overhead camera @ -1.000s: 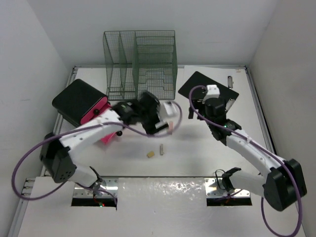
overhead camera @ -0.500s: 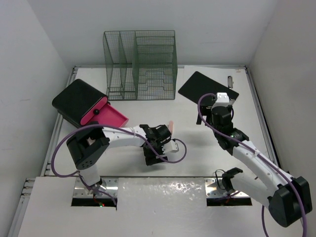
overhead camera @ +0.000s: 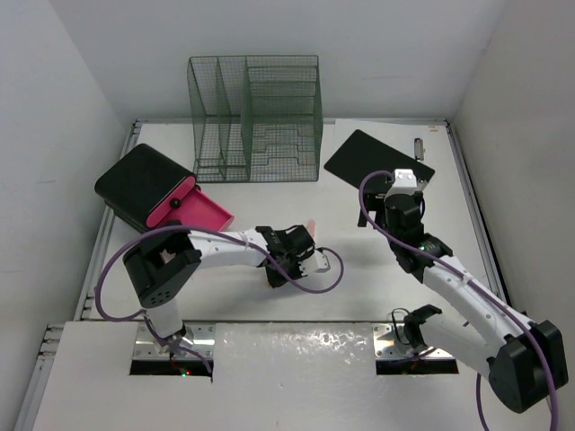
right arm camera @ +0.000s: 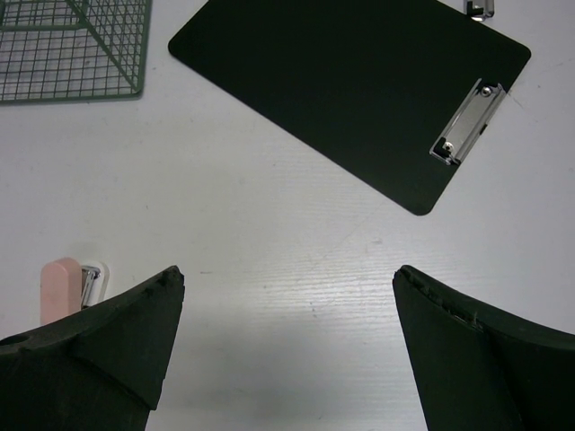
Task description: Organize the desk
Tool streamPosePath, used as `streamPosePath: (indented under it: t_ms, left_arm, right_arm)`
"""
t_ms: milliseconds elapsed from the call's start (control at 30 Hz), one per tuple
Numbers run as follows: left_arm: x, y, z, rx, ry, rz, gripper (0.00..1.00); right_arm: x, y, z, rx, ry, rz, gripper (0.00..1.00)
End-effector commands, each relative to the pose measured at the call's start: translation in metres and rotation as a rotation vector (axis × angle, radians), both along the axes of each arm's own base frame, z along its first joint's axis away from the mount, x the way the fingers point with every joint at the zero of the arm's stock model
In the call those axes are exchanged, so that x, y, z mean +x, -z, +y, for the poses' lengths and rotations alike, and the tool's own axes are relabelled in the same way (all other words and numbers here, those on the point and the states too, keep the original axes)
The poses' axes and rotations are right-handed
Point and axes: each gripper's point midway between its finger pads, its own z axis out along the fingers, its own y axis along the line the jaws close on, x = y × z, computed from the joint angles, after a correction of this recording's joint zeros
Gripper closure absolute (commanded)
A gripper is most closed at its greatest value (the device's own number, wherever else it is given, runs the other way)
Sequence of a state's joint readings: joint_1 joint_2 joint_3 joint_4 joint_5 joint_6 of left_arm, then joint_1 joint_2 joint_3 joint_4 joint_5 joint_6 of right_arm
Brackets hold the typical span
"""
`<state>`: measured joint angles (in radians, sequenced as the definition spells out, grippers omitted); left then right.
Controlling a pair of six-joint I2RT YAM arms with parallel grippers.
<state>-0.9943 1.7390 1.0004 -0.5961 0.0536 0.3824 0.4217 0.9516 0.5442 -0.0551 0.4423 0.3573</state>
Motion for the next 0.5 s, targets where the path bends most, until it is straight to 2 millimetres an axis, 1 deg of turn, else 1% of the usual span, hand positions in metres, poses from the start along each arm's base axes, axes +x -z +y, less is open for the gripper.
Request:
streamPosePath:
  t_ms: [0,33,67,100,167,200,233,267,300,333,367,400,433,467]
  left_arm:
    - [0.004,-0.005,0.008,0.033,0.009,-0.023,1.0]
    - [0.018,-0.031,-0.003,-0.034,-0.005,-0.065,1.0]
    - [0.026,-0.047,-0.006,-0.064,-0.013,-0.087,1.0]
    - [0.046,-0.083,-0.009,-0.133,-0.054,-0.135,1.0]
    - [0.068,-0.118,-0.004,-0.193,-0.105,-0.185,1.0]
    - [0.09,-0.148,0.011,-0.238,-0.176,-0.231,1.0]
    - [0.1,-0.159,0.021,-0.246,-0.214,-0.257,1.0]
    - [0.116,-0.167,0.043,-0.226,-0.282,-0.296,1.0]
    - [0.122,-0.174,0.054,-0.221,-0.312,-0.322,1.0]
    - [0.125,-0.185,0.066,-0.227,-0.342,-0.358,1.0]
    - [0.126,-0.188,0.076,-0.225,-0.363,-0.366,1.0]
    - [0.129,-0.189,0.092,-0.225,-0.406,-0.362,1.0]
    - [0.13,-0.193,0.102,-0.231,-0.431,-0.368,1.0]
    - [0.138,-0.192,0.119,-0.224,-0.484,-0.377,1.0]
  right_arm:
    - [0.006,-0.009,0.0,0.001,0.002,-0.038,0.05]
    - [0.007,-0.008,0.004,0.004,-0.011,-0.033,0.05]
    - [0.009,-0.01,0.005,0.005,-0.017,-0.034,0.06]
    - [0.009,-0.008,0.006,0.003,-0.022,-0.025,0.06]
    - [0.01,-0.007,0.009,0.011,-0.03,-0.022,0.06]
    - [0.01,-0.007,0.009,0.011,-0.031,-0.022,0.06]
    - [0.01,-0.005,0.009,0.014,-0.031,-0.02,0.06]
    - [0.009,-0.003,0.009,0.014,-0.03,-0.016,0.06]
    - [0.009,-0.002,0.009,0.011,-0.031,-0.012,0.06]
    - [0.009,-0.001,0.009,0.01,-0.033,-0.011,0.06]
    - [0.009,0.0,0.009,0.007,-0.032,-0.009,0.06]
    - [0.009,-0.001,0.009,0.006,-0.033,-0.01,0.06]
    - [0.012,-0.004,0.01,0.013,-0.031,-0.027,0.06]
    - [0.012,-0.002,0.01,0.012,-0.033,-0.024,0.06]
